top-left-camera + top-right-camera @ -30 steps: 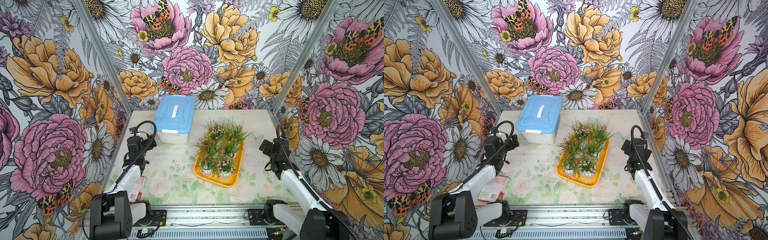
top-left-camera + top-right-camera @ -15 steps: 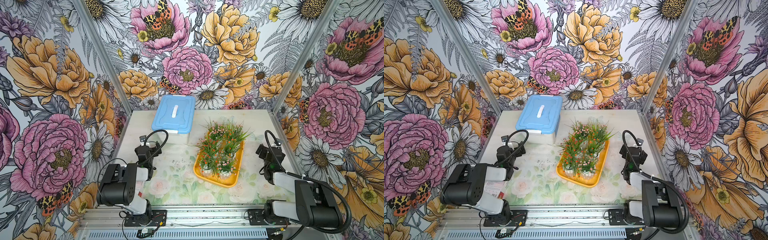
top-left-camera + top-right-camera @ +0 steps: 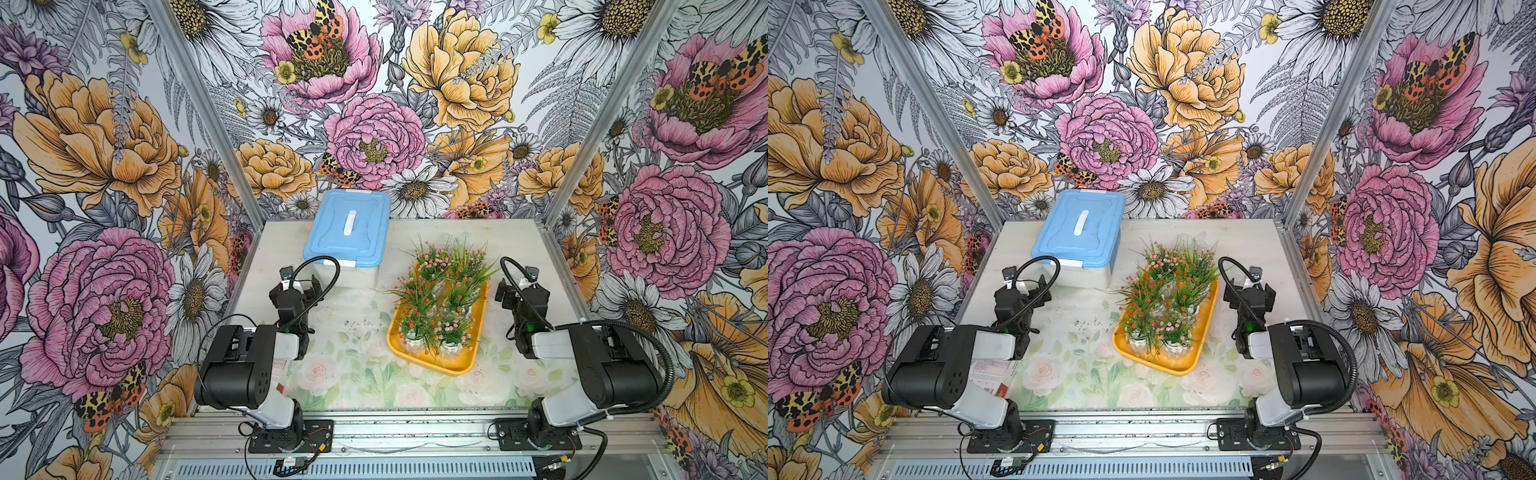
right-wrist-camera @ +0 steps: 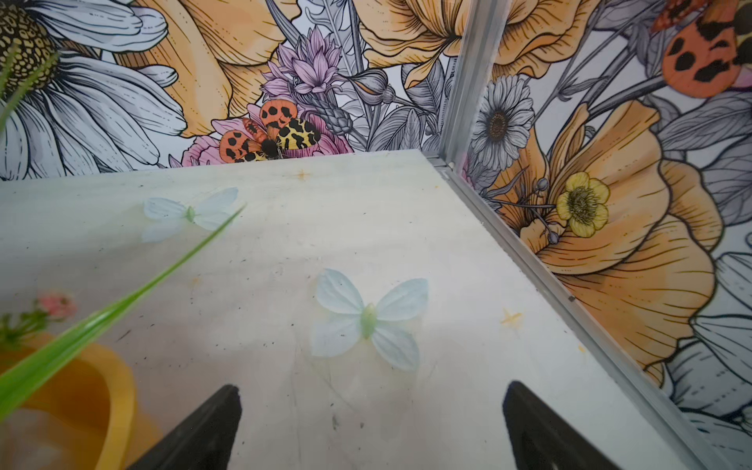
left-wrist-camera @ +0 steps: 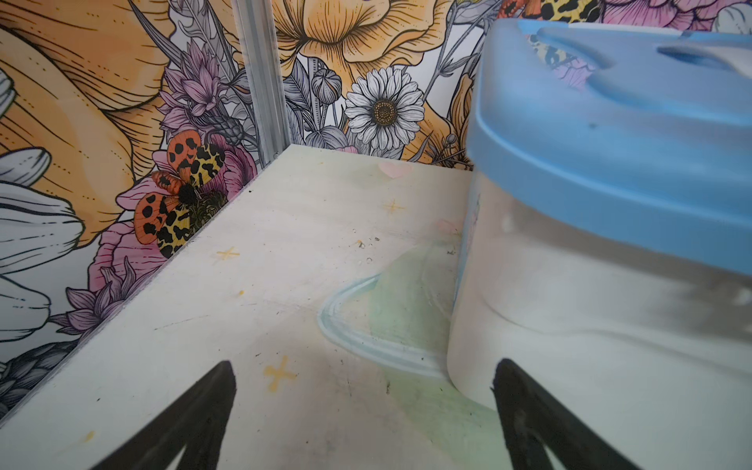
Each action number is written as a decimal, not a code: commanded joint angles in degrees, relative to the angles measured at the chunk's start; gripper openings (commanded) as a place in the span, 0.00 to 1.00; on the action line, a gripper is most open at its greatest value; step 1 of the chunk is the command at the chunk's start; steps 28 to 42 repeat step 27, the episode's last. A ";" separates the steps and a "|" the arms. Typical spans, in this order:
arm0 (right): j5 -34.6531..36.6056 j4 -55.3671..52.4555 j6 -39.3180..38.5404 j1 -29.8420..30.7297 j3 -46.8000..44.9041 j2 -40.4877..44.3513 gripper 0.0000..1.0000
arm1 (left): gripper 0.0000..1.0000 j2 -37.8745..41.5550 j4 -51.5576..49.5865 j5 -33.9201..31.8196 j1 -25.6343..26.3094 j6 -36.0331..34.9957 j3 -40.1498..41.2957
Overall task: Put the potted gypsophila into the storage box
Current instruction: Reset both arms
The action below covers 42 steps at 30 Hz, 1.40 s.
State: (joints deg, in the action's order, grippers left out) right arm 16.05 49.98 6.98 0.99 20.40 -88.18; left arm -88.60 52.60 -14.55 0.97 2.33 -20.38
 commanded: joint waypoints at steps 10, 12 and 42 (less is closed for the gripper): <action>-1.90 3.09 -0.13 -1.26 0.44 0.07 1.00 | 0.99 -0.02 1.79 -0.47 0.22 -1.59 -0.68; -1.84 3.03 -0.09 -1.31 0.45 0.15 0.99 | 0.99 -0.08 1.76 -0.53 0.41 -1.79 -0.75; -1.96 2.40 -0.57 -0.99 0.74 0.23 0.99 | 0.99 -0.04 1.51 1.30 0.84 -3.04 -0.89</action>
